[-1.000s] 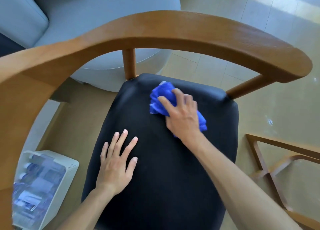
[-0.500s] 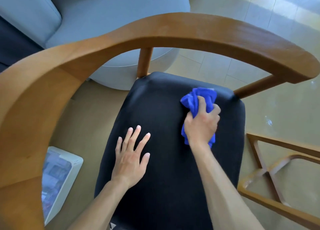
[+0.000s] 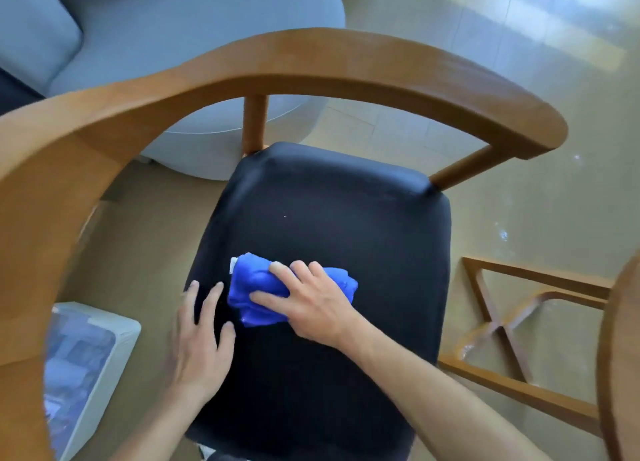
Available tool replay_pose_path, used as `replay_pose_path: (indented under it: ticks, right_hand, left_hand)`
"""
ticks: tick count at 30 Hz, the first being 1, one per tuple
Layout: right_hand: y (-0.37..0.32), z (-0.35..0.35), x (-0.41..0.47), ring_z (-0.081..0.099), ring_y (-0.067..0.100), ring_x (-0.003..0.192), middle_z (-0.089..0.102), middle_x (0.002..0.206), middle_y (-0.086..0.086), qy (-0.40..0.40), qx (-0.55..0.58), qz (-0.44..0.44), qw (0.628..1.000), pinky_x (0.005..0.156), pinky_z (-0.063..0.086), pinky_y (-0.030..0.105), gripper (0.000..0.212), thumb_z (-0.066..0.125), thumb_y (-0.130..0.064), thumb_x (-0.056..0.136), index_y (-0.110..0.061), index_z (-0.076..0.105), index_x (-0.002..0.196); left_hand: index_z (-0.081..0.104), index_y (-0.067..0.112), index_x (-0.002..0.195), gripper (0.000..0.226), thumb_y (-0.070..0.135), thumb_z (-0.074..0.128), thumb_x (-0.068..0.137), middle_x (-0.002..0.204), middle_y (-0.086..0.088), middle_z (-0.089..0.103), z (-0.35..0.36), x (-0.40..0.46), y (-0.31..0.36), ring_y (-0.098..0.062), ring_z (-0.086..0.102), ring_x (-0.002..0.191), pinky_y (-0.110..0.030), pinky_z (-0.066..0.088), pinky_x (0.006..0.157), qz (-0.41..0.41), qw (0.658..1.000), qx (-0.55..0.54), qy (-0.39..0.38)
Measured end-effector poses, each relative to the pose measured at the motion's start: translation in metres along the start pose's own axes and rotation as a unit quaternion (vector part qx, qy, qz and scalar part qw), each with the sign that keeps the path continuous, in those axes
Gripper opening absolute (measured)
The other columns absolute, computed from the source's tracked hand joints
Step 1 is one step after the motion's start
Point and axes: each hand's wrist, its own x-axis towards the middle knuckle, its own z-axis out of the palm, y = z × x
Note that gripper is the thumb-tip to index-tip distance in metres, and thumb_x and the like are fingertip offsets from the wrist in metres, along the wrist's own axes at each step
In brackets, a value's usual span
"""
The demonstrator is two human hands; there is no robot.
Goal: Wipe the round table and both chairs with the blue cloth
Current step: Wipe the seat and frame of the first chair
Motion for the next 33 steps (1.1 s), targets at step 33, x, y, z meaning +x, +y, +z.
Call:
replay_pose_path:
  ticks: [33]
  right_hand:
    - [0.067,-0.025,-0.139,0.06,0.038,0.084,0.054,0.122,0.016,0.051,-0.018,0.056,0.997,0.07,0.049,0.041,0.051,0.049,-0.006,0.073,-0.026,0.058,0.119]
  left_hand:
    - [0.037,0.016,0.139,0.061,0.017,0.065,0.086,0.157,0.017,0.018,0.005,-0.007,-0.004,-0.011,0.022,0.144,-0.034,0.031,0.109,-0.03,0.999,-0.009,-0.006]
